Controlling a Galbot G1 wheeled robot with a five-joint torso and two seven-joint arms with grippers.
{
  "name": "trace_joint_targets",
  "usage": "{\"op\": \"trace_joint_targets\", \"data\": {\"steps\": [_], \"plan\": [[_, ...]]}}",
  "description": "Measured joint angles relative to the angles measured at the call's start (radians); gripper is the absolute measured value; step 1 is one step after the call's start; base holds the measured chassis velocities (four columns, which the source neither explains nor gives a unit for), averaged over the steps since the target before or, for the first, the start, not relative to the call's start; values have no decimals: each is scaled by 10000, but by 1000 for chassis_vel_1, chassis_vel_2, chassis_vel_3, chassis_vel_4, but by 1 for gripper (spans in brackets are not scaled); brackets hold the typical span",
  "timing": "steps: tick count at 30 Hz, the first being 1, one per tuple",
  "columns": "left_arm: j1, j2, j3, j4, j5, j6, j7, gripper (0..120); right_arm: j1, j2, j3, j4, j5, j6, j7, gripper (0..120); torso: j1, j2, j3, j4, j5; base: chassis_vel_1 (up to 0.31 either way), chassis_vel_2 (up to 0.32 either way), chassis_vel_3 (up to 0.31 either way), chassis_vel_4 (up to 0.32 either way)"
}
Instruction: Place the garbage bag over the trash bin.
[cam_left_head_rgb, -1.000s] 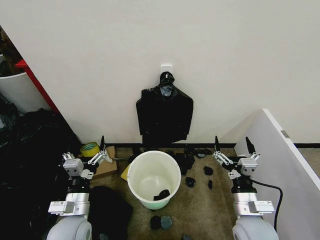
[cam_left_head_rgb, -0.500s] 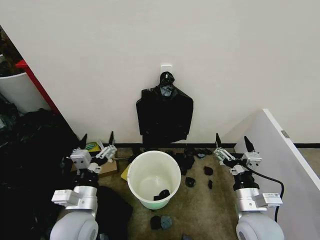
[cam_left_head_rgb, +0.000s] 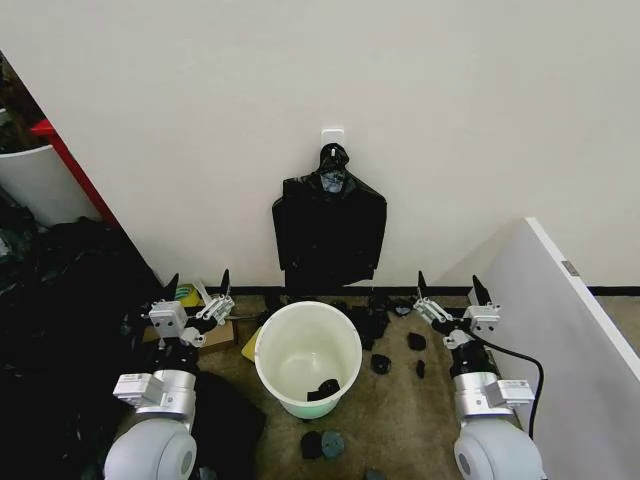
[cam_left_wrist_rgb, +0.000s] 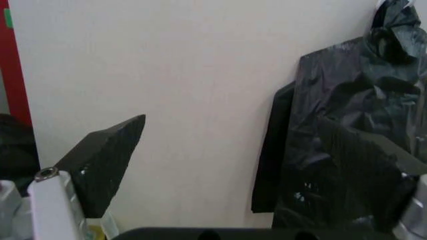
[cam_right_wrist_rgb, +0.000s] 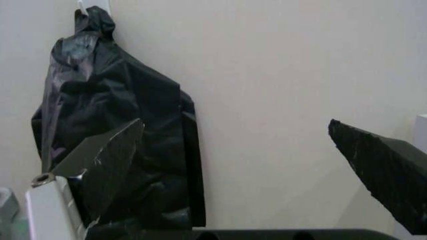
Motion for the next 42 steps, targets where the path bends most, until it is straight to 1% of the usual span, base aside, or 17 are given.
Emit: {"op": "trace_joint_targets", "data": {"steps": [8, 14, 20, 23, 26, 27, 28, 32, 33, 34, 37, 39, 40, 42], "plan": [[-42, -17, 26, 160, 137, -175, 92, 100, 53, 76, 30, -265, 24, 158, -203, 100, 0, 0, 0, 0, 1, 0, 0, 0, 0], [30, -35, 27, -221, 140, -187, 107, 100, 92, 101, 162, 94, 190, 143, -262, 100, -2, 0, -1, 0, 1, 0, 0, 0, 0], [54, -63, -25, 44, 249, -237, 107, 100, 102, 60, 113, -230, 237, 245, -314, 100, -2, 0, -1, -1, 1, 0, 0, 0, 0], [111, -90, -47, 45, 272, -303, 103, 100, 221, 101, -14, -276, 490, 234, -354, 100, -2, 0, -1, 0, 1, 0, 0, 0, 0], [195, -28, -153, 41, 268, -432, 89, 100, 612, 13, -314, -377, 1318, 107, -417, 100, -2, 0, 0, -1, 0, 0, 0, 0, 0], [195, -28, -153, 41, 268, -432, 89, 100, 612, 13, -314, -377, 1318, 107, -417, 100, -2, 0, 0, -1, 0, 0, 0, 0, 0], [233, 1, -188, 36, 257, -473, 85, 100, 742, -17, -421, -402, 1640, 22, -406, 100, -2, 0, 0, 0, 1, 0, 0, 0, 0], [399, 131, -296, -43, 235, -623, 50, 100, 2006, -82, -1236, -702, 4209, -653, -330, 100, -2, 0, 0, 1, 1, 0, 0, 0, 0], [399, 131, -296, -43, 235, -623, 50, 100, 2006, -82, -1236, -702, 4209, -653, -330, 100, -2, 0, 0, 1, 1, 0, 0, 0, 0], [424, 158, -310, -55, 236, -629, 41, 100, 2436, -34, -1440, -789, 5020, -818, -313, 100, -2, 0, 0, 1, 0, 0, 0, 0, 0], [488, 232, -350, -84, 253, -644, 21, 100, 3636, 244, -1883, -954, 7200, -1292, -103, 100, -1, 0, 0, 2, -2, 0, 0, 0, 0], [532, 281, -375, -122, 257, -657, 3, 100, 4350, 555, -2057, -1173, 8215, -1648, 113, 100, -1, 0, 1, 1, 0, 0, 0, 0, 0], [532, 281, -375, -122, 257, -657, 3, 100, 4350, 555, -2057, -1173, 8215, -1648, 113, 100, -1, 0, 1, 1, 0, 0, 0, 0, 0], [571, 327, -411, -170, 263, -684, -37, 100, 4955, 901, -2154, -1528, 8876, -1917, 329, 100, -1, 0, 1, 1, -2, 0, 0, 0, 0]]}}
